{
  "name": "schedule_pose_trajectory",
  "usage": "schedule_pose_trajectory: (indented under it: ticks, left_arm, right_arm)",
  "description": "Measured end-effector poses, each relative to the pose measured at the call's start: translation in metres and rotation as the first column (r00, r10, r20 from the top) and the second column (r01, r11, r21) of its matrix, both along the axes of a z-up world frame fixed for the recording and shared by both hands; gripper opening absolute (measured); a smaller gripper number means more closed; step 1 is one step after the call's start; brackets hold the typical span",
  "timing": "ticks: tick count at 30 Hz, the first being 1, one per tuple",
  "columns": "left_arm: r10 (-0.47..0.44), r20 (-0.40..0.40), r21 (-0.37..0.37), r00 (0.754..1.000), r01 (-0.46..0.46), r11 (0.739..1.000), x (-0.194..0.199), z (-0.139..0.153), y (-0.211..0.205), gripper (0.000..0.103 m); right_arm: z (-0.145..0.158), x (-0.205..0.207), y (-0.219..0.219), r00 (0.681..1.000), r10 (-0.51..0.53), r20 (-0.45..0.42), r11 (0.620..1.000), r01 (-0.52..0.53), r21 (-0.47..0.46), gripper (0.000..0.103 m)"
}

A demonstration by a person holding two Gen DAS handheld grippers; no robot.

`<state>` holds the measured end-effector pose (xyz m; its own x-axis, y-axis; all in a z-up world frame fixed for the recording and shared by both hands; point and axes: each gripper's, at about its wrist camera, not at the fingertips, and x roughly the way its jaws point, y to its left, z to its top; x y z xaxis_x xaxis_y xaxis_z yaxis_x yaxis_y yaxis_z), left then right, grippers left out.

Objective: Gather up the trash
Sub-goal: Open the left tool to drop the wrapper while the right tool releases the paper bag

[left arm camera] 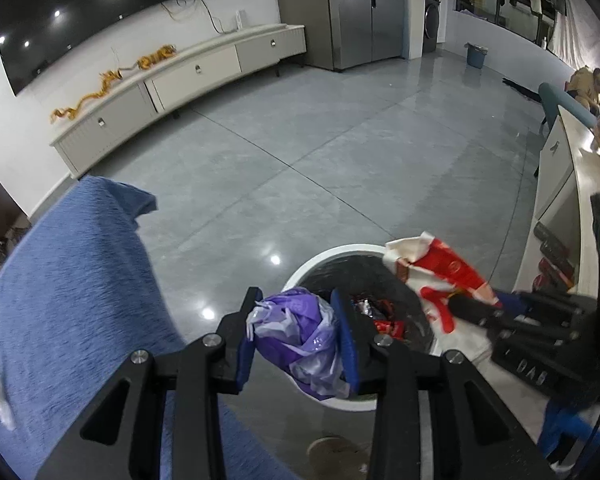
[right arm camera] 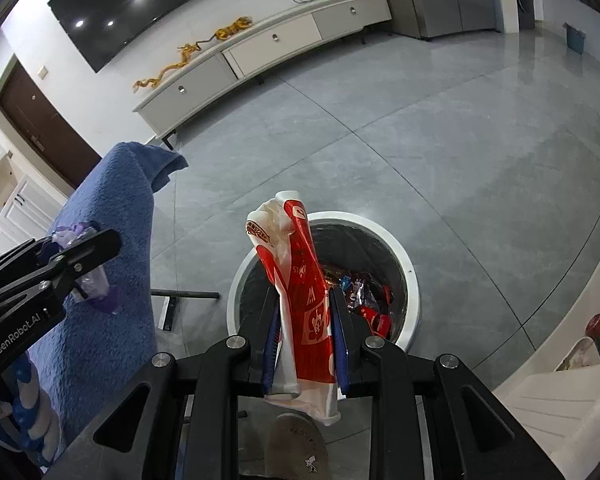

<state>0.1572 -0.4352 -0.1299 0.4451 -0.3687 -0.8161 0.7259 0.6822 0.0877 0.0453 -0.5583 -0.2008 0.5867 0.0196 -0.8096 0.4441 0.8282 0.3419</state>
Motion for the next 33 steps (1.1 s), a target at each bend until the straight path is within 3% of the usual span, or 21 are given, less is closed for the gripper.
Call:
schedule_pose_trajectory:
  ticks: [4,8,12,16,19,25,33]
  left_arm:
    - [0.007,-0.051,-0.025,0.999,-0.008,1.0,0.013,-0.007,-0.012,0.036]
    - [0.008,-0.1,-0.05,0.995,-0.013,0.999,0.023,-0.015,-0.017,0.053]
    - [0.006,-0.114,-0.064,0.993,-0.014,0.998,0.022,-0.016,-0.018,0.057]
    - [0.02,-0.094,-0.052,0.995,-0.025,0.998,0.017,-0.011,-0.014,0.057]
    - [0.03,-0.023,-0.018,0.999,-0.031,0.999,0.006,-0.001,-0.008,0.057]
    - [0.027,0.041,-0.001,0.999,-0.027,1.0,-0.019,0.02,0.018,0.057]
    - [0.019,0.018,-0.034,1.0,-0.018,0.999,-0.039,0.034,0.042,0.057]
  right_arm:
    - [-0.007,0.012,-0.007,1.0,-0.018,-0.003,1.0,0.018,0.015,0.028]
    - [-0.019,0.022,-0.012,0.999,-0.036,-0.02,0.999,0.036,0.036,0.035]
    - [-0.024,0.023,-0.013,0.998,-0.05,-0.025,0.998,0.051,0.037,0.042]
    - [-0.021,0.019,-0.01,0.998,-0.053,-0.028,0.998,0.054,0.024,0.043]
    - [-0.013,0.012,-0.005,0.999,-0.044,-0.018,0.999,0.044,0.007,0.044]
    - [0.007,-0.004,0.007,1.0,-0.024,0.0,0.999,0.024,-0.034,0.044]
    - [0.027,-0.024,0.025,1.0,0.012,0.005,0.997,-0.012,-0.083,0.044]
